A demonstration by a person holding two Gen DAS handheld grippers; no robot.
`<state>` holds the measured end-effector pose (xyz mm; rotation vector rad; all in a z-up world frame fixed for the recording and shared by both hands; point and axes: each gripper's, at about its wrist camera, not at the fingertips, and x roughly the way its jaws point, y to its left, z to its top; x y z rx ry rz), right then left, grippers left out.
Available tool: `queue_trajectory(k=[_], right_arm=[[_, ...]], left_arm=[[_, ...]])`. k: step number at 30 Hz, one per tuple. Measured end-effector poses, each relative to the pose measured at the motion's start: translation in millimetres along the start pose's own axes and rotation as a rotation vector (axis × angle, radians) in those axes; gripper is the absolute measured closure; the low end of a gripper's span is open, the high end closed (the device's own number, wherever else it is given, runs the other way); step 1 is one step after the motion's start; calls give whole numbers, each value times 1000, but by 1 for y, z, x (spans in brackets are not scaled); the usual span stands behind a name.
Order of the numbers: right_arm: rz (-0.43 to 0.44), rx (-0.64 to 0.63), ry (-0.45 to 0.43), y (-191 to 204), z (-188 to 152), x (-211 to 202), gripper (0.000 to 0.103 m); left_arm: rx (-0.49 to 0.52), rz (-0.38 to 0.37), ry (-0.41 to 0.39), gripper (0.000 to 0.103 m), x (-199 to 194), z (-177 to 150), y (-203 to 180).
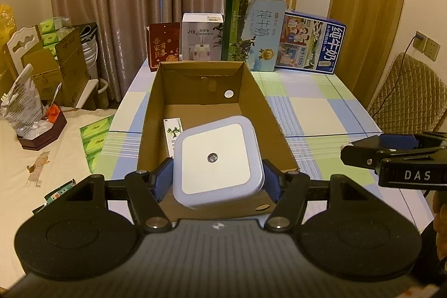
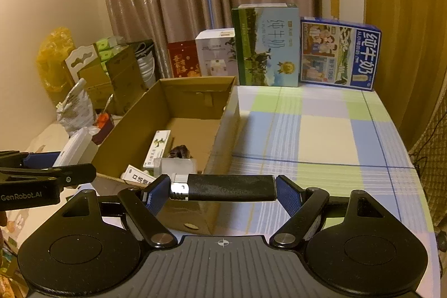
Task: Organize objects
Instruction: 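Carry the USB stick and night light in both tools over the cardboard box, then open both tools to drop the USB stick and night light into the box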
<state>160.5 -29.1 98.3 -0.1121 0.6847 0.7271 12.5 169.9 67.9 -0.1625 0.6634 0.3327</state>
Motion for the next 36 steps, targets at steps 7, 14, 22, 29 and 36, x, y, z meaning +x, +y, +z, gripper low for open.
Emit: queue_trajectory(k=[7,14,22,29,36], right_arm=[[20,-12,1,7,6,10,25],[39,-18,4,14,15,29,25],[50,-4,9,15,31,54,25],[58,0,25,15,39,74,25],[60,1,39,16,43,90,25]], left_arm=[[6,2,3,42,6,3,8],[34,6,14,42,19,11,16],[56,5,33,42,43,26,33],[72,0,49,42,62,36,40],[82,-5,64,41,79,42,47]])
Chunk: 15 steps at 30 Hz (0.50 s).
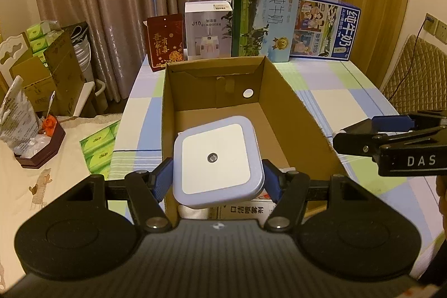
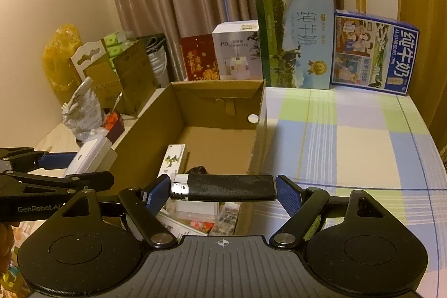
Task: Organize objects
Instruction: 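Open both tools to drop the USB stick and night light into the box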
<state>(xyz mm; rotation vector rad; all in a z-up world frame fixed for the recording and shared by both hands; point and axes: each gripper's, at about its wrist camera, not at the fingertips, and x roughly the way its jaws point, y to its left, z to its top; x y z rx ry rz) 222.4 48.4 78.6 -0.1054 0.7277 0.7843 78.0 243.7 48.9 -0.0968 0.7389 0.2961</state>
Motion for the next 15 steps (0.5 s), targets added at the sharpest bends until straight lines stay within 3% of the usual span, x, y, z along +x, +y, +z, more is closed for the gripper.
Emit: queue_trajectory(k=[15], right_arm=[[1,6,6,-6,12,19,25]], left_arm=[[15,-13,31,42,34,13,12]])
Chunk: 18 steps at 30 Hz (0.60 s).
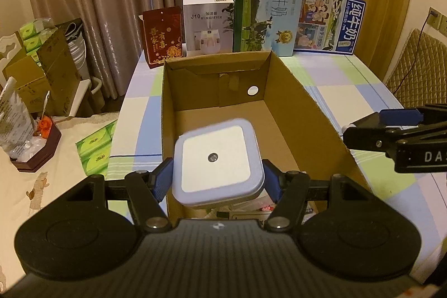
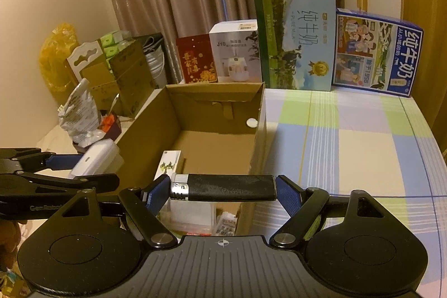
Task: Organize objects
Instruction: 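Open both tools to drop the USB stick and night light into the box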
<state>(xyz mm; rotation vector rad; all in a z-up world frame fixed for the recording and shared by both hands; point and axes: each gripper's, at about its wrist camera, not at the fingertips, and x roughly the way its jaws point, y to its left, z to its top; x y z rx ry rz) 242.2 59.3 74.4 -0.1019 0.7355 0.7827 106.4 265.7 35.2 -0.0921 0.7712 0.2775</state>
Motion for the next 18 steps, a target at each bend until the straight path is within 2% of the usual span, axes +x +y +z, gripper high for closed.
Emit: queue_trajectory(k=[8,9,11,18], right_arm=[[0,7,9,-3,0,12,25],[1,7,11,-3,-1,13,25],[2,7,12,-3,-2,13,25],[6,16,14,-4,-5,13,25]], left_arm=[[-8,-21,24,41,24,3,6],[-10,-22,22,39,26,3,7],[-24,-14,10,35,25,3,10],[-75,6,-16,35,10,-2,21]])
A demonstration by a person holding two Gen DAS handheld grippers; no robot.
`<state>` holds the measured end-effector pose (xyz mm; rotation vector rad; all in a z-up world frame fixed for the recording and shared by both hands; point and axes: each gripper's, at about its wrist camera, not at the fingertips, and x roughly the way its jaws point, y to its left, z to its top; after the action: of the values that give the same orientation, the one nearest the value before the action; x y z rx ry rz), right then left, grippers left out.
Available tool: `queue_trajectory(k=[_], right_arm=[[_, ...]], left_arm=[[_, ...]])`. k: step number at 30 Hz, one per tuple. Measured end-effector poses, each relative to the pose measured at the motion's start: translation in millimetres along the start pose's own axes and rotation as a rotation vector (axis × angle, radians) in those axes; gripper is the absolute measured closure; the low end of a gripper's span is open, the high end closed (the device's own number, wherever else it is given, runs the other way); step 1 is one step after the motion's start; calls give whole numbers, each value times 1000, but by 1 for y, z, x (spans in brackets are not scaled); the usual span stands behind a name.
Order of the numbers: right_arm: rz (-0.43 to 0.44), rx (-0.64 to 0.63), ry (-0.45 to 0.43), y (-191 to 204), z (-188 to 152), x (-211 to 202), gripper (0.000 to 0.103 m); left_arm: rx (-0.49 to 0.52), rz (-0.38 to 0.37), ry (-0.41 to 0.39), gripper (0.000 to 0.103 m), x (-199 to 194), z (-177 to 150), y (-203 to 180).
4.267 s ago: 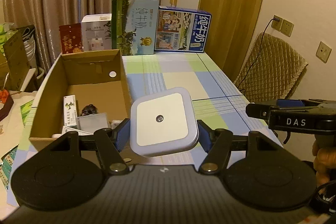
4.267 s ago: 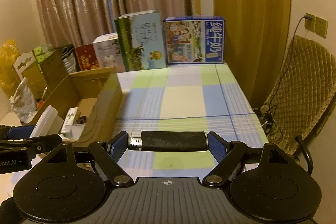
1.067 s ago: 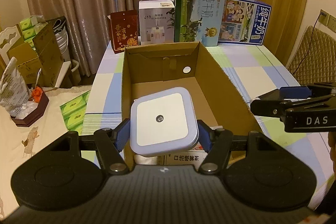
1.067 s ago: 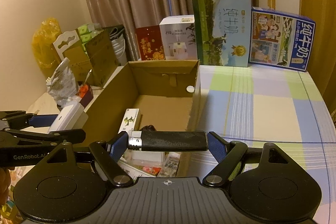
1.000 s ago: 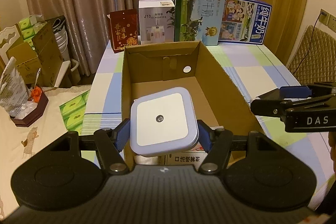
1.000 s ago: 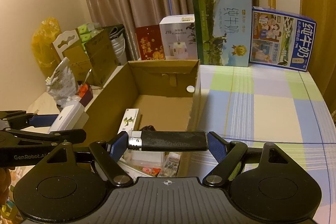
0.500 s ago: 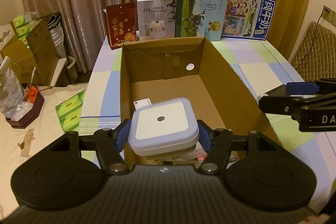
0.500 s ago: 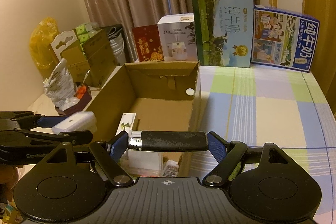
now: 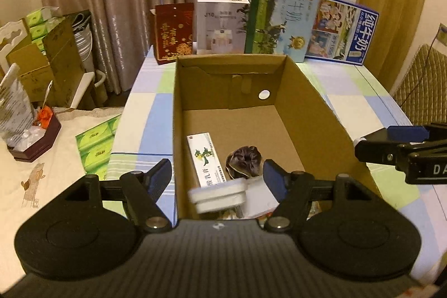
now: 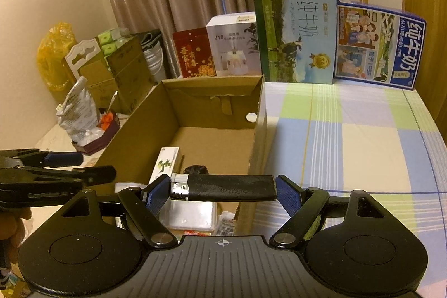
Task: Organize objects
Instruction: 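Open both tools to drop the USB stick and night light into the box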
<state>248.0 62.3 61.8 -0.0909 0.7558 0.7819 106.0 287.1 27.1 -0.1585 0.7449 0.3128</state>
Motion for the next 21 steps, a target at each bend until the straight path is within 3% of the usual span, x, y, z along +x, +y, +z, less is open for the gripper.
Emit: queue_trajectory(k=[14,15,17,21], right_arm=[[87,53,-10,12,9,2,25],[109,72,-13,11,10,4,22],[135,114,-26,7,13,8,6],[134,126,-44,2,12,1,4]], left_arm=[[-67,40,-36,31,-29,-9,19],[-69,44,-35,30,-29,-9,20],[-76,52,-33,29,-30,-11,22],[-89,57,-35,27,-33,-17,24]])
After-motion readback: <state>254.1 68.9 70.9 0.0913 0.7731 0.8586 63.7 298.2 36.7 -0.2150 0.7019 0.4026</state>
